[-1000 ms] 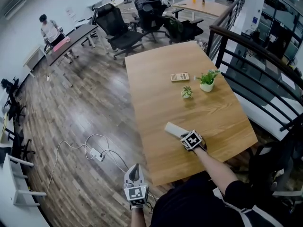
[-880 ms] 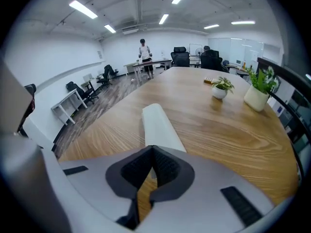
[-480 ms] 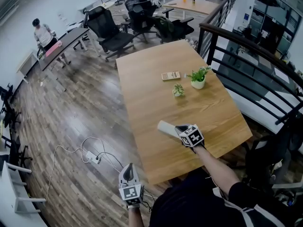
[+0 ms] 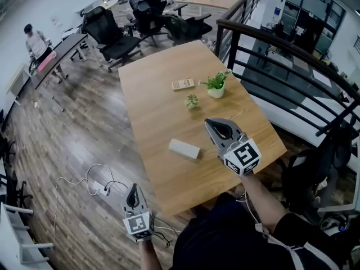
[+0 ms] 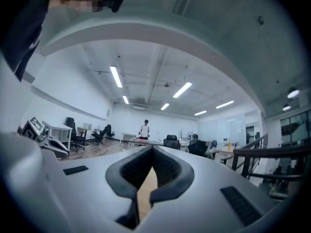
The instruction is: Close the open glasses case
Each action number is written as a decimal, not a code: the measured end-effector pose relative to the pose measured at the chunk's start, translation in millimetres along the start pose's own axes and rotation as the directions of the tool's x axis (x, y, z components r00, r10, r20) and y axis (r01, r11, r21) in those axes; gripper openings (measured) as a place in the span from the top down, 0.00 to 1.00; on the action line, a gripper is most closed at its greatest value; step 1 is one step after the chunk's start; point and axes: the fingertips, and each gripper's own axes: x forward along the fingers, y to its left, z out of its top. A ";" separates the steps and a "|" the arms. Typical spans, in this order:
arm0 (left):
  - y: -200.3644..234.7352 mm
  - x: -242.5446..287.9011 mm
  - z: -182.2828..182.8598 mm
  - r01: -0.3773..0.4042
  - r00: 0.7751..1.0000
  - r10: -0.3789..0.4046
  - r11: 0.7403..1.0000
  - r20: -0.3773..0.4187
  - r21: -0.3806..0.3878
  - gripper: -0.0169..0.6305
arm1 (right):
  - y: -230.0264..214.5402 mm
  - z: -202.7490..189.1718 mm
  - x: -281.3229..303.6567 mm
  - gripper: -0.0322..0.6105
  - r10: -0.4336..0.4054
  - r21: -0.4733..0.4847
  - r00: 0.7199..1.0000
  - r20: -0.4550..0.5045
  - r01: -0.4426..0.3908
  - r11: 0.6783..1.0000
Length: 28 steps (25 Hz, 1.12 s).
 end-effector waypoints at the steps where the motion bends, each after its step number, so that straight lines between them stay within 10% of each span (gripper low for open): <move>1: -1.6 0.5 10.9 -0.007 1.000 0.007 1.000 0.021 0.003 0.98 | -3.9 12.3 -8.6 0.93 -0.005 -0.024 0.999 0.037 0.006 1.000; 7: -15.1 -7.8 33.4 -0.115 0.992 0.112 0.993 0.062 0.042 0.97 | -19.8 30.3 -71.4 0.93 0.006 -0.053 0.996 0.083 -0.001 0.999; 19: -144.4 -43.0 113.8 -0.076 0.990 0.060 0.990 0.127 0.121 0.98 | -57.6 10.9 -217.8 0.93 -0.035 -0.011 0.998 0.061 0.036 0.999; 28: -214.8 -59.6 87.4 -0.047 0.996 0.040 0.994 0.075 0.100 0.98 | -82.2 -14.0 -276.5 0.93 -0.032 0.054 0.999 0.043 0.029 0.998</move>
